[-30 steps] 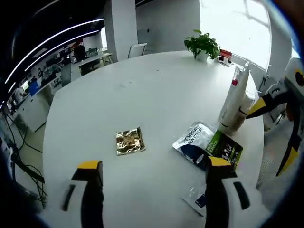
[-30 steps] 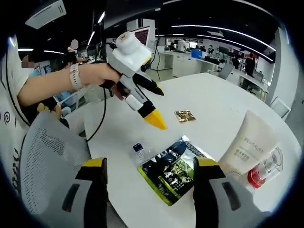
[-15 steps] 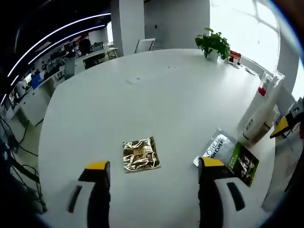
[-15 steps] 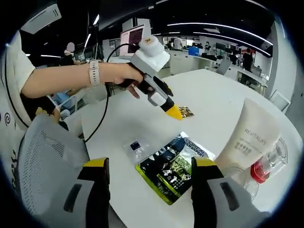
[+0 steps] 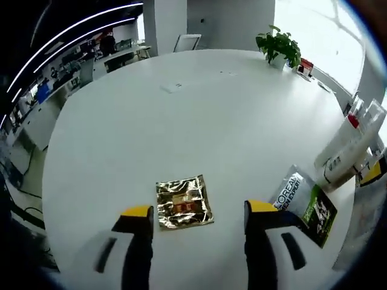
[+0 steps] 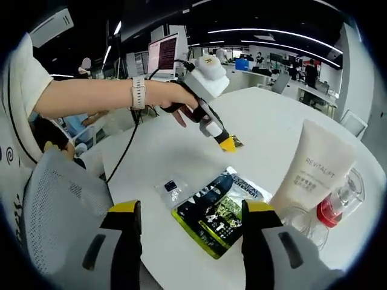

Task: Arrange the skincare products in the storage area until every visible bottle or jar stands upright without overlapping.

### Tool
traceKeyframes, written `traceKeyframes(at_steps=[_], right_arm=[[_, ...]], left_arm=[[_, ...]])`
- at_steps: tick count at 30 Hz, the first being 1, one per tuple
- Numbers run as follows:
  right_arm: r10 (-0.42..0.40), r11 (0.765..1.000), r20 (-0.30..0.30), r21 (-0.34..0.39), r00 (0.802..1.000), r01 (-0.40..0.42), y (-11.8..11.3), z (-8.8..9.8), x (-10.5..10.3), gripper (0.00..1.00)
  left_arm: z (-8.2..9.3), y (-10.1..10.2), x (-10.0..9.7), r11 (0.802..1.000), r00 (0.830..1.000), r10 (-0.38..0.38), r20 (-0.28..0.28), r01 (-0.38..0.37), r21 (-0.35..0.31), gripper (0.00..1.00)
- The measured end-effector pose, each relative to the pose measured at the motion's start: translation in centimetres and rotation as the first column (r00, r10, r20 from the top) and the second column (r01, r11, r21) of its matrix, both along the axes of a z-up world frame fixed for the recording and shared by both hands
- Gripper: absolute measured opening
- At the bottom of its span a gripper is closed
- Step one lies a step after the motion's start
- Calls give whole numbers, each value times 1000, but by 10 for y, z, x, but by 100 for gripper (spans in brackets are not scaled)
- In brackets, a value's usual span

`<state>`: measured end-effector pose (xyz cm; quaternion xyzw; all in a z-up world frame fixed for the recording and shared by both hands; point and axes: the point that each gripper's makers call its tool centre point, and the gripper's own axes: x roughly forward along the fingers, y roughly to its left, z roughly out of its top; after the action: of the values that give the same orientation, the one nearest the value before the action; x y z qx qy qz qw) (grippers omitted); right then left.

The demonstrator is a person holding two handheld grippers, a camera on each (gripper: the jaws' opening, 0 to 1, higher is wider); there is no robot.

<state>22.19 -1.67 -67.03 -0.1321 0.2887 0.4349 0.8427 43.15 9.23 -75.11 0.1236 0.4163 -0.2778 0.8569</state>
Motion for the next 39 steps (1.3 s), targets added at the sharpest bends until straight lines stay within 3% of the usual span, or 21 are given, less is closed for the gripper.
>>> traceKeyframes(at_steps=[3, 12, 22, 34, 39], right_arm=[[-5, 1000, -2, 0, 1000, 5, 0, 0, 0, 67], [-14, 1000, -7, 6, 1000, 14, -2, -1, -1, 66], [-21, 1000, -17, -2, 1000, 21, -6, -4, -1, 66], [-17, 1000, -21, -1, 1000, 17, -5, -6, -3, 64], [-14, 1000, -23, -1, 1000, 14, -5, -6, -4, 63]], left_arm=[[-4, 2, -7, 1000, 999, 23, -34, -23, 1, 58], [-18, 7, 1, 999, 997, 35, -70, -32, 31, 54], [-17, 6, 10, 995, 999, 24, -39, -20, 101, 46], [-15, 3, 6, 995, 999, 20, -48, -15, 102, 43], [-15, 5, 2, 994, 998, -25, -58, 31, 103, 42]])
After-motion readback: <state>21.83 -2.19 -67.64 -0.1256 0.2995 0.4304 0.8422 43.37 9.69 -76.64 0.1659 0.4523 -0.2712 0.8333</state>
